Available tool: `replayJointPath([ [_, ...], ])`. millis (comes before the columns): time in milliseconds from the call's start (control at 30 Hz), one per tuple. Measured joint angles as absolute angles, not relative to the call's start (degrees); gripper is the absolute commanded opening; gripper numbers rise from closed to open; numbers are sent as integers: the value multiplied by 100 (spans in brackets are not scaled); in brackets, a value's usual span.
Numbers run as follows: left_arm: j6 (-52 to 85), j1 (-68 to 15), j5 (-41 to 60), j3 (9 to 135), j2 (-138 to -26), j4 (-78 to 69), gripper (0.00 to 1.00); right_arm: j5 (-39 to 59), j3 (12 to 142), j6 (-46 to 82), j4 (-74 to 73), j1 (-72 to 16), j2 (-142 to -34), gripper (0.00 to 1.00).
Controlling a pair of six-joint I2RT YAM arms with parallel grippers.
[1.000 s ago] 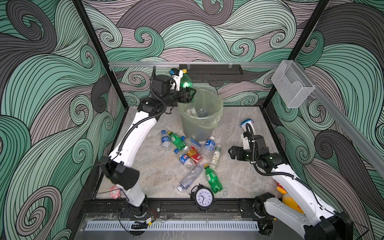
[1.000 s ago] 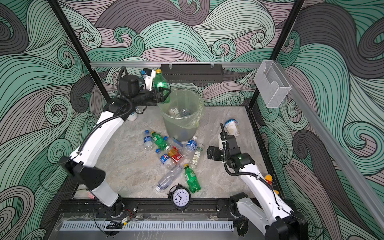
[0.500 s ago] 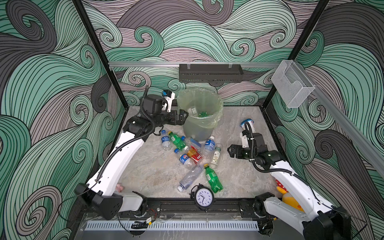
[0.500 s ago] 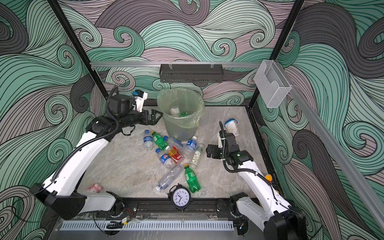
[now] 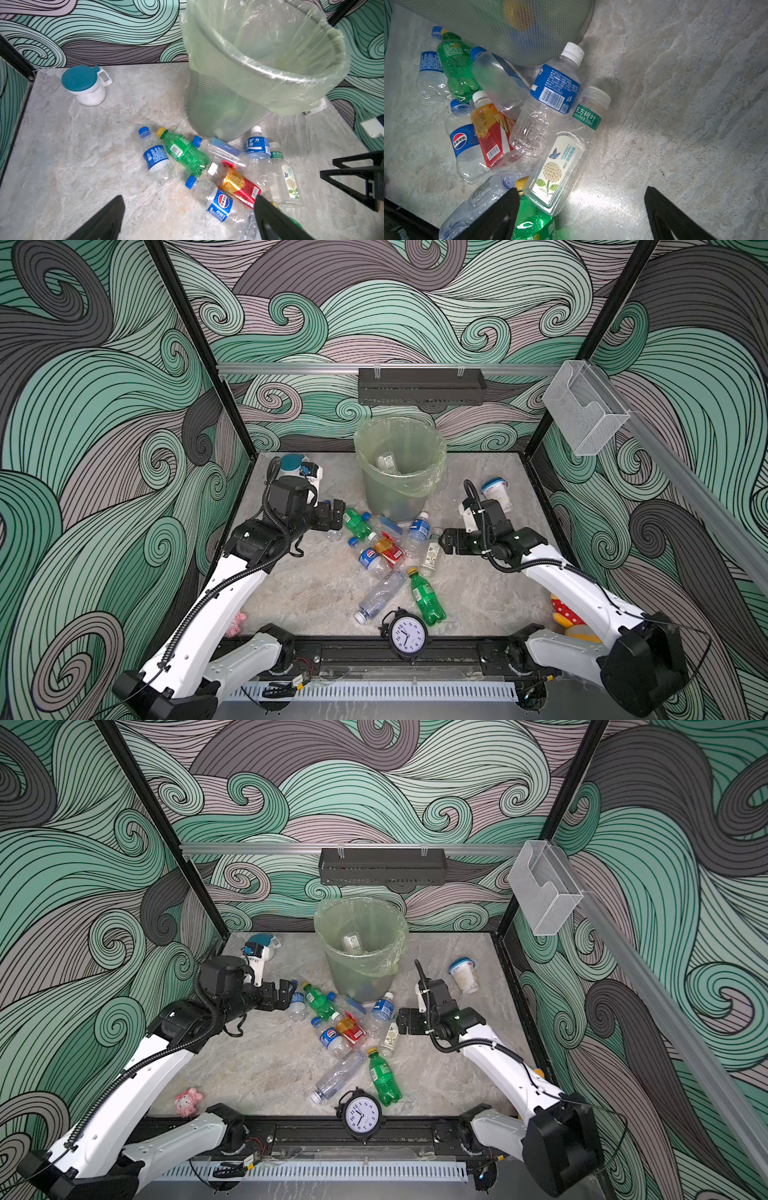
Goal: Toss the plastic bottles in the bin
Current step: 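Withdraw the left gripper while the right gripper reaches toward the clear green-label bottle, then grasp the clear green-label tea bottle with the right gripper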
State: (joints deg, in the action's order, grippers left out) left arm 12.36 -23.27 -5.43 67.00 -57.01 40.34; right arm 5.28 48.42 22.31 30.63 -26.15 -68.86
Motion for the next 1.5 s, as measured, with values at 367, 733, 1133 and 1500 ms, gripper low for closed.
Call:
replayJointPath([
  [367, 1063, -2290, -904, 6619, -5734, 3988, 99, 340, 5170, 3072, 3131, -3181, -8154, 91],
  [733, 819, -2222, -1020, 6580, -5769, 3931, 99, 322, 5559, 3553, 3164, -3424, -8825, 85],
  [1133, 902, -2213, -1028, 6431, -5642, 3854, 99, 172, 5577, 3667, 3238, -3428, -9083, 80],
  [1500, 1131, -2200, -1015, 6383, -5295, 3894, 99, -21, 5655, 3540, 3173, -3426, -9389, 66],
])
